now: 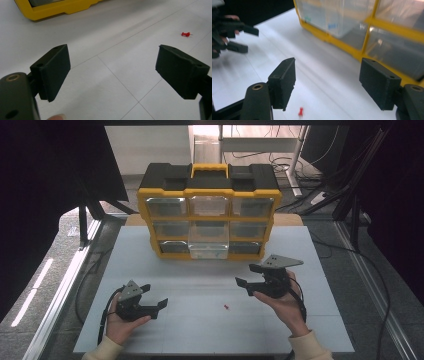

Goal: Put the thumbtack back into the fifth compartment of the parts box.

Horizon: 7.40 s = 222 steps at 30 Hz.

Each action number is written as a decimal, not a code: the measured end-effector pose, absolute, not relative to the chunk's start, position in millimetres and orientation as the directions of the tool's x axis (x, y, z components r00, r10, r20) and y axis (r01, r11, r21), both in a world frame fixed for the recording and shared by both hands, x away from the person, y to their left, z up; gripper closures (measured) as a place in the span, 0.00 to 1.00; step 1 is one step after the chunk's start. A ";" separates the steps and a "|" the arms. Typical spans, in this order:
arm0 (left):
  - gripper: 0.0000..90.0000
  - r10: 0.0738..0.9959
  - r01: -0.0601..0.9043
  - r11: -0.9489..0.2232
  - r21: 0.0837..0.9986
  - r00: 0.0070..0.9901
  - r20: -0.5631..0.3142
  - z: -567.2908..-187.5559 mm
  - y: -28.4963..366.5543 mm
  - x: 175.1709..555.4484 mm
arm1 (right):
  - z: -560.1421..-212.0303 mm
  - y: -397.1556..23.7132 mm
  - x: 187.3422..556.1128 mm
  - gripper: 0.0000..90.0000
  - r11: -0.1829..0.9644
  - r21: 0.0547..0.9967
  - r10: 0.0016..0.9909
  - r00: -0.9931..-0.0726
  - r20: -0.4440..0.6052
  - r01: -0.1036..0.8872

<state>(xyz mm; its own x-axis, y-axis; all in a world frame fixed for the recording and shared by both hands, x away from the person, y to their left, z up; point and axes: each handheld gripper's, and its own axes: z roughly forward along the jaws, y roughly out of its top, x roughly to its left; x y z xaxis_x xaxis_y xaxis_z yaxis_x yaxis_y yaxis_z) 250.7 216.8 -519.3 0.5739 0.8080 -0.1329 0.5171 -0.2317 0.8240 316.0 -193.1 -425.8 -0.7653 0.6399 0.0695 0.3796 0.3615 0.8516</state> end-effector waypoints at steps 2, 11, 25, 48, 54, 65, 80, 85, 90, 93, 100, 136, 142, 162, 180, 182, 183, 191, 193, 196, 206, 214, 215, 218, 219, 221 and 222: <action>0.14 0.807 0.517 -0.236 0.823 0.576 -0.130 -519.1 216.8 250.5 | -430.8 -194.6 314.9 0.33 0.368 0.843 0.642 -0.763 0.075 0.393; 0.14 0.808 0.516 -0.236 0.824 0.575 -0.129 -519.1 217.0 250.2 | -452.3 -195.7 309.1 0.33 0.399 0.803 0.644 -0.759 0.098 0.443; 0.14 0.808 0.516 -0.236 0.823 0.575 -0.129 -519.0 216.7 250.2 | -486.4 -174.0 296.9 0.34 0.522 0.700 0.615 -0.783 0.086 0.487; 0.14 0.805 0.517 -0.244 0.821 0.580 -0.126 -519.6 215.0 250.3 | -516.9 -134.9 305.1 0.45 0.640 0.610 0.592 -0.806 -0.003 0.468; 0.14 0.805 0.517 -0.244 0.820 0.580 -0.126 -519.5 216.0 250.4 | -519.0 -129.0 304.5 0.58 0.662 0.589 0.591 -0.806 -0.029 0.464; 0.14 0.805 0.517 -0.245 0.820 0.580 -0.126 -519.7 215.2 250.3 | -518.1 -130.2 305.2 0.88 0.650 0.584 0.598 -0.801 0.000 0.486; 0.14 0.806 0.518 -0.246 0.820 0.579 -0.124 -519.9 216.1 250.4 | -514.2 -135.3 307.5 0.92 0.608 0.609 0.609 -0.791 0.053 0.509; 0.14 0.806 0.517 -0.247 0.820 0.580 -0.123 -519.8 216.1 250.4 | -507.4 -142.4 308.4 0.92 0.561 0.640 0.620 -0.779 0.097 0.526; 0.14 0.806 0.516 -0.248 0.820 0.580 -0.122 -519.7 216.0 250.5 | -497.8 -151.2 308.8 0.92 0.516 0.681 0.615 -0.778 0.128 0.520; 0.14 0.806 0.516 -0.248 0.820 0.580 -0.121 -519.4 216.2 250.5 | -492.3 -156.8 309.2 0.92 0.490 0.701 0.619 -0.773 0.139 0.518; 0.14 0.805 0.513 -0.247 0.822 0.581 -0.120 -518.7 216.1 249.9 | -477.2 -166.0 307.8 0.92 0.439 0.740 0.623 -0.766 0.159 0.510; 0.14 0.806 0.514 -0.244 0.822 0.579 -0.123 -519.0 216.2 250.4 | -412.9 -186.7 305.7 0.92 0.288 0.871 0.629 -0.764 0.142 0.398; 0.14 0.806 0.513 -0.246 0.822 0.580 -0.121 -519.0 216.5 250.4 | -404.7 -186.2 307.4 0.92 0.274 0.881 0.630 -0.764 0.139 0.386; 0.14 0.808 0.516 -0.240 0.822 0.576 -0.126 -519.5 217.7 250.5 | -382.3 -176.1 336.1 0.92 0.213 0.907 0.642 -0.752 0.152 0.365; 0.14 0.806 0.514 -0.242 0.823 0.579 -0.124 -519.6 217.4 250.7 | -361.1 -162.3 357.3 0.92 0.210 0.920 0.651 -0.750 0.120 0.330; 0.14 0.806 0.515 -0.243 0.822 0.579 -0.124 -519.7 217.2 250.7 | -359.0 -159.6 359.4 0.92 0.219 0.919 0.653 -0.749 0.111 0.327; 0.14 0.806 0.514 -0.242 0.823 0.579 -0.124 -519.6 217.3 250.6 | -358.5 -158.5 360.3 0.92 0.214 0.921 0.653 -0.749 0.113 0.326; 0.14 0.806 0.514 -0.241 0.823 0.579 -0.125 -519.6 217.3 250.6 | -348.7 -146.5 368.4 0.92 0.221 0.922 0.648 -0.755 0.105 0.318; 0.14 0.806 0.514 -0.241 0.824 0.579 -0.125 -519.6 217.3 250.6 | -347.4 -142.4 370.6 0.92 0.223 0.922 0.645 -0.757 0.105 0.317; 0.14 0.806 0.514 -0.240 0.824 0.579 -0.126 -519.5 217.5 250.6 | -347.7 -134.1 375.1 0.92 0.234 0.917 0.642 -0.760 0.104 0.322; 0.14 0.804 0.515 -0.243 0.822 0.580 -0.126 -519.7 218.4 250.9 | -351.1 -109.2 390.2 0.92 0.268 0.904 0.636 -0.766 0.093 0.333; 0.14 0.805 0.517 -0.240 0.822 0.579 -0.130 -519.9 218.5 251.4 | -355.0 -99.5 395.8 0.92 0.283 0.898 0.633 -0.769 0.089 0.337; 0.14 0.802 0.520 -0.233 0.822 0.581 -0.140 -519.9 218.7 252.0 | -355.1 -99.1 396.2 0.92 0.285 0.897 0.634 -0.768 0.088 0.337; 0.14 0.799 0.521 -0.221 0.824 0.582 -0.154 -519.1 219.3 252.6 | -355.4 -98.3 399.0 0.88 0.291 0.898 0.629 -0.773 0.080 0.330; 0.14 0.799 0.522 -0.220 0.824 0.581 -0.155 -519.2 219.3 252.7 | -355.4 -97.9 399.1 0.81 0.299 0.900 0.628 -0.775 0.064 0.317; 0.14 0.799 0.522 -0.221 0.824 0.581 -0.155 -519.6 219.4 252.5 | -355.7 -95.9 399.2 0.59 0.317 0.900 0.645 -0.764 0.027 0.299; 0.14 0.799 0.522 -0.223 0.823 0.582 -0.153 -519.7 219.3 252.4 | -355.9 -95.8 399.0 0.53 0.314 0.899 0.649 -0.760 0.031 0.304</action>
